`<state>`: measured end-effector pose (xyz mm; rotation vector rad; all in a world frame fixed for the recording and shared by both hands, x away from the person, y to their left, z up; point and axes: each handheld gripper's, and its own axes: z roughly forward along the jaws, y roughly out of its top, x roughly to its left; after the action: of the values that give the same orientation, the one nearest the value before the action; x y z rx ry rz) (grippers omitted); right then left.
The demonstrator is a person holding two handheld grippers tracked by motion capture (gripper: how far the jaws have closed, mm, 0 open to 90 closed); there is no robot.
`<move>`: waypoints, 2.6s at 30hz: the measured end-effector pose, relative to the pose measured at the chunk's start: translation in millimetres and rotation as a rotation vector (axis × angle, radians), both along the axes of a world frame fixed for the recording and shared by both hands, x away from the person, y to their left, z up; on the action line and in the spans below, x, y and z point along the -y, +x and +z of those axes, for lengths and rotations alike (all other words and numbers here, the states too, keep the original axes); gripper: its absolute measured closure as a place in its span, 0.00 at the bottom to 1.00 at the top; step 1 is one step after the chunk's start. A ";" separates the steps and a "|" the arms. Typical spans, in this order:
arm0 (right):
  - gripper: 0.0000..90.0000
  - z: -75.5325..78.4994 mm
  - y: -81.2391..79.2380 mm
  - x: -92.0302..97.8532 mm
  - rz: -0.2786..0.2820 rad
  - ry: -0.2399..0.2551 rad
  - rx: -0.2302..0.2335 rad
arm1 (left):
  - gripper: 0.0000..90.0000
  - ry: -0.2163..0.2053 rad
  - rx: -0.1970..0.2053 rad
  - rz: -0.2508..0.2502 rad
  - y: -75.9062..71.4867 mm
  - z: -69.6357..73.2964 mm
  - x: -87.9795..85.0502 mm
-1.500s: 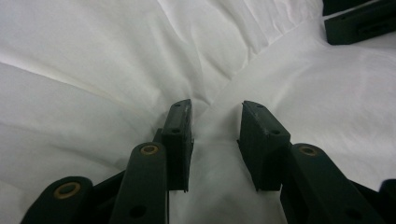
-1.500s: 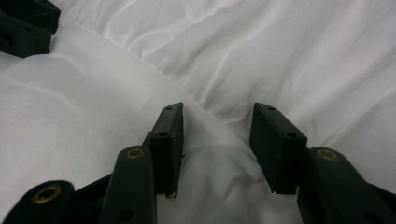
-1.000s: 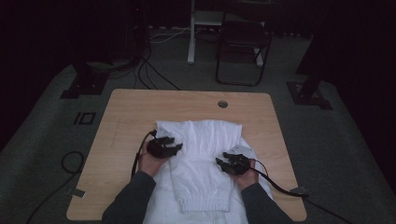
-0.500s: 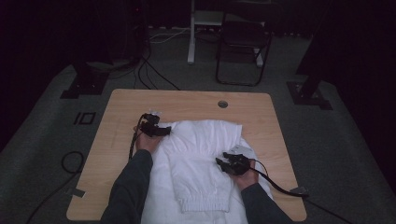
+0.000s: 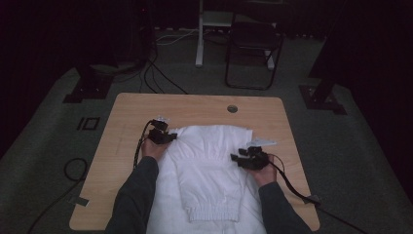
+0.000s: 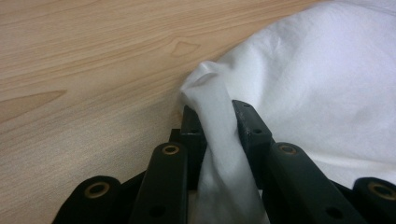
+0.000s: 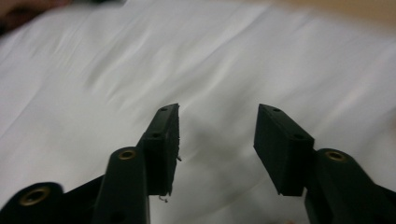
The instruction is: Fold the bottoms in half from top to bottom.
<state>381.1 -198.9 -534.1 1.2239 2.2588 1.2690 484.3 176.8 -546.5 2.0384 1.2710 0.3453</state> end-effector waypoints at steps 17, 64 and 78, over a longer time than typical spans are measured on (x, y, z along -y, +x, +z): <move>0.33 -17.0 120.2 24.3 -0.261 -0.047 -0.143 | 0.84 -0.016 0.004 0.002 -0.2 -1.2 -1.8; 0.94 19.2 -70.3 67.0 0.070 0.054 0.129 | 0.93 -0.165 0.135 -0.247 -178.3 40.1 -33.5; 0.94 -27.9 -78.4 33.0 0.051 -0.164 -0.018 | 0.92 -0.046 0.081 -0.220 -170.1 -10.7 -14.1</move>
<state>302.6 -231.9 -562.0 1.1307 2.3679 1.0686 314.2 191.0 -557.1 2.0790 0.9864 0.2898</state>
